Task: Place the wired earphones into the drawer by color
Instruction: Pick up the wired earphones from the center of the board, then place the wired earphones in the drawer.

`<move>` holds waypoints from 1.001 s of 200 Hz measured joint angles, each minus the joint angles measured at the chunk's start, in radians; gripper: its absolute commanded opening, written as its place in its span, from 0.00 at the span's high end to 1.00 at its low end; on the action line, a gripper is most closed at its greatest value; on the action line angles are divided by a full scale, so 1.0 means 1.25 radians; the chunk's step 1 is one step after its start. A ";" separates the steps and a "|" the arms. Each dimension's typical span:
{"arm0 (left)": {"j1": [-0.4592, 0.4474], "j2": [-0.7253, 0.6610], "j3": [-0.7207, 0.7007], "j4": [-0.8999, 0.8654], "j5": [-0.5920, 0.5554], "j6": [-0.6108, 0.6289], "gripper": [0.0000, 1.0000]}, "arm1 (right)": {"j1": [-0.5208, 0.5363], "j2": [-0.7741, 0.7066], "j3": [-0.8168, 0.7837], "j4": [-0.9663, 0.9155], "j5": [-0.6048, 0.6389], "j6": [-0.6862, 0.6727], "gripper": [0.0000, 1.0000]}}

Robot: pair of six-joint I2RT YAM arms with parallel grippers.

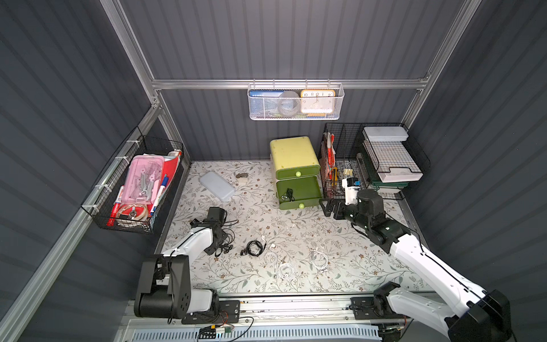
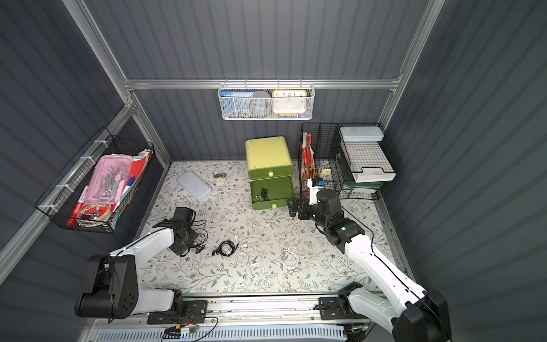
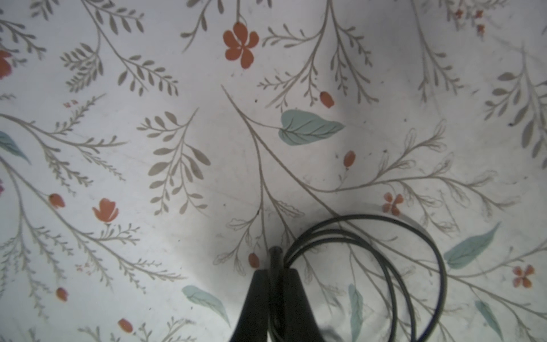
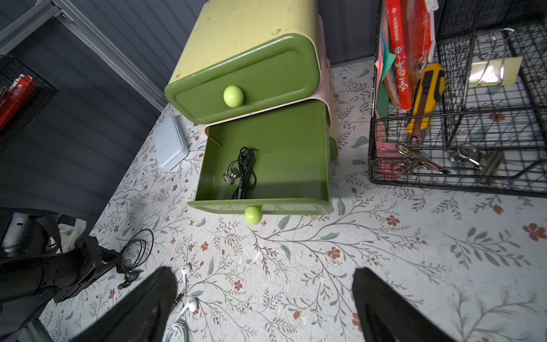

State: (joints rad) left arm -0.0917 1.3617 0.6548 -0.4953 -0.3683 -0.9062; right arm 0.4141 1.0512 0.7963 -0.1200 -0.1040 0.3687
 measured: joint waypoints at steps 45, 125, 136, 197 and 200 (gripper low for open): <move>0.000 -0.098 0.036 0.001 0.007 0.046 1.00 | 0.000 0.000 -0.001 0.000 0.003 0.000 0.02; 0.000 -0.260 0.143 0.010 0.081 0.223 1.00 | 0.000 -0.005 -0.009 0.001 0.015 0.000 0.03; 0.000 -0.260 0.156 0.015 0.099 0.246 1.00 | 0.000 -0.005 -0.009 0.001 0.015 0.000 0.03; -0.008 -0.288 0.203 0.056 0.189 0.342 1.00 | 0.000 -0.005 -0.018 0.008 0.024 0.000 0.03; -0.011 -0.289 0.207 0.059 0.193 0.347 1.00 | 0.000 -0.005 -0.019 0.009 0.024 0.000 0.03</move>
State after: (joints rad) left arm -0.1051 1.0000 0.9138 -0.4217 -0.1268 -0.4728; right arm 0.4141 1.0454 0.7731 -0.1093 -0.0738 0.3687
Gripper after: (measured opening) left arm 0.101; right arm 0.974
